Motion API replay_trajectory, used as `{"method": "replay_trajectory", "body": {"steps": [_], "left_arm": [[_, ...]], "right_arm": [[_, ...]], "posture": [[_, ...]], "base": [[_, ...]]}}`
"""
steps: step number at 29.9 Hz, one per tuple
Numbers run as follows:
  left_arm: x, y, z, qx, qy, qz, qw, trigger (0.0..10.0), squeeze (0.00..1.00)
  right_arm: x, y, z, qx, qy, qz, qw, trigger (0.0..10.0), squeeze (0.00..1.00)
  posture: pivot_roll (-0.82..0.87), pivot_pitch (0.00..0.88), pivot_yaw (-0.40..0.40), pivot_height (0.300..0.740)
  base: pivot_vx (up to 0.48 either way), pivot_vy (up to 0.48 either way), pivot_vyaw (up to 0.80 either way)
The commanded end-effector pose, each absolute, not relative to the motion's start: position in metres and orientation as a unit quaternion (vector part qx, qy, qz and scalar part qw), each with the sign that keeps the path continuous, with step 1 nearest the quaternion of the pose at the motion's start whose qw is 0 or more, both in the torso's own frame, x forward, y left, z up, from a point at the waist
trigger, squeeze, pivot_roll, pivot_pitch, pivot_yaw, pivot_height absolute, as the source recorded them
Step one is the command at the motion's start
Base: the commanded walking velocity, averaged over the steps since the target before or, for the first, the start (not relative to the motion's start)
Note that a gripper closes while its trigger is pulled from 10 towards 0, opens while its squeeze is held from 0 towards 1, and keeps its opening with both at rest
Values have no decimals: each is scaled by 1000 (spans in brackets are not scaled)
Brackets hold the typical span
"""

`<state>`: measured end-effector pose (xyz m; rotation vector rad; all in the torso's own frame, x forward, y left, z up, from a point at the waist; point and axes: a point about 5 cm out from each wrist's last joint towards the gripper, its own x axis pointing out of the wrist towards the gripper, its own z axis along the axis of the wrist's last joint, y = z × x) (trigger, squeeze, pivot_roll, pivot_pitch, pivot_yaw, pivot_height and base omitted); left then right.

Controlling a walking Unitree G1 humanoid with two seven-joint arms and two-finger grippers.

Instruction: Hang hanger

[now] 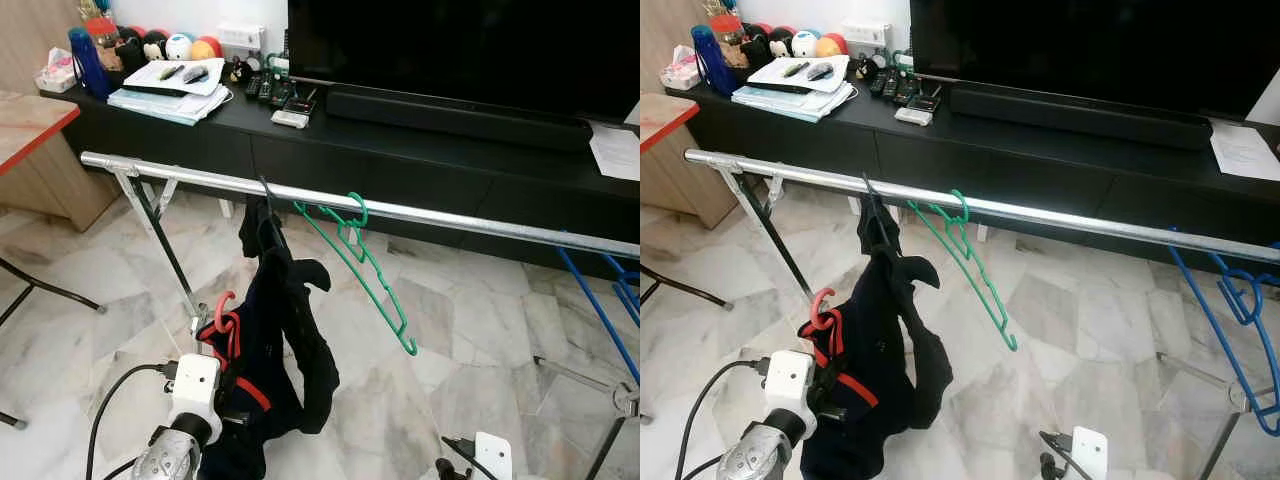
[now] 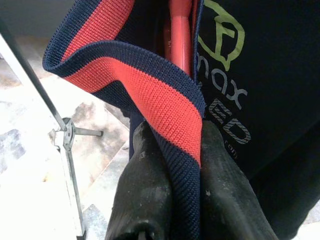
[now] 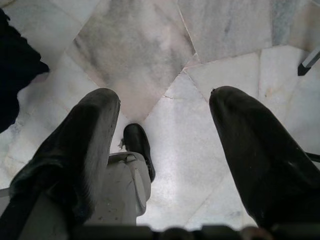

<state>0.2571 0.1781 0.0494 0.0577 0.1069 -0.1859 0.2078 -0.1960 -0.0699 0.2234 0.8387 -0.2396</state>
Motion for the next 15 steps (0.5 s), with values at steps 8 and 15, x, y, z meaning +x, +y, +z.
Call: {"method": "replay_trajectory", "body": {"steps": [8,15], "left_arm": [[255,180,53,25,37,-90,995,10000,0],[255,179,53,22,35,-91,995,10000,0]], "right_arm": [[207,-194,-71,110,407,-118,899,10000,0],[206,-194,-71,110,408,-118,899,10000,0]], "posture": [[-3,178,-35,740],[-2,178,-34,740]], "base": [[0,0,0],[0,0,0]]}}
